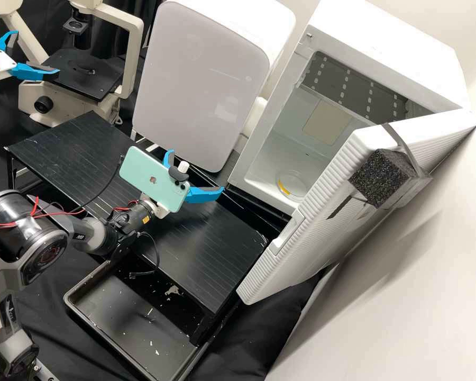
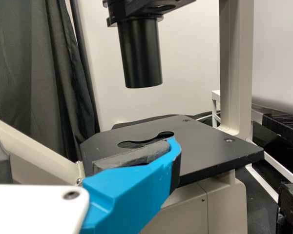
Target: Take the petri dish out of the incubator
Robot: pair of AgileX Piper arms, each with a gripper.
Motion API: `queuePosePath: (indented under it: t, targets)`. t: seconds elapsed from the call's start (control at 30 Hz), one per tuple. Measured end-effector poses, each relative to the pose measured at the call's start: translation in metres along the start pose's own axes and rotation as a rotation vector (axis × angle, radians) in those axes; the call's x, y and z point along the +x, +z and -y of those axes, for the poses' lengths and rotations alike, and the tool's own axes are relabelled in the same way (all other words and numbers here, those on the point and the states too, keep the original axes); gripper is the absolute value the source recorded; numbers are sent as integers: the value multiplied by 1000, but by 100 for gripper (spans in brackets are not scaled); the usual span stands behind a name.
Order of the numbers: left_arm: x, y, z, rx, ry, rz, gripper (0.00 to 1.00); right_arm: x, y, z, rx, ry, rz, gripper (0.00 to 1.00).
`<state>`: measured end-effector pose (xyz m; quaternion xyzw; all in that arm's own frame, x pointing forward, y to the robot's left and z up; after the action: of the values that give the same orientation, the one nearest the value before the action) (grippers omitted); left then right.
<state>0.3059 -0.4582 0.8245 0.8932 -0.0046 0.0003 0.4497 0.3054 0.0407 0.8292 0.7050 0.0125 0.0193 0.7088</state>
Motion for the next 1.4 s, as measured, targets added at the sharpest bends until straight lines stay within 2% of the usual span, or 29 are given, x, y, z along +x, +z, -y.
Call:
queuePosePath:
  t: [0.3, 0.5, 0.63, 0.8, 0.9, 1.1, 1.23, 1.4]
  targets:
    - [0, 0, 0, 0, 0, 0, 100, 0, 0, 0, 0, 0, 0, 100]
    - [0, 0, 0, 0, 0, 0, 100, -17, 22, -8, -26, 33, 22, 100]
    - [0, 0, 0, 0, 0, 0, 100, -29, 48, -29, 8, 104, 77, 100]
    - [0, 0, 0, 0, 0, 0, 100, -35, 69, -57, 34, 217, 101, 100]
    - [0, 0, 0, 0, 0, 0, 100, -26, 79, -72, 30, 264, 113, 100]
    - [0, 0, 0, 0, 0, 0, 100, -3, 84, -89, 13, 300, 96, 100]
    - [0, 0, 0, 0, 0, 0, 100, 14, 86, -97, 8, 298, 97, 100]
    - [0, 0, 0, 0, 0, 0, 100, 45, 86, -96, 10, 253, 105, 100]
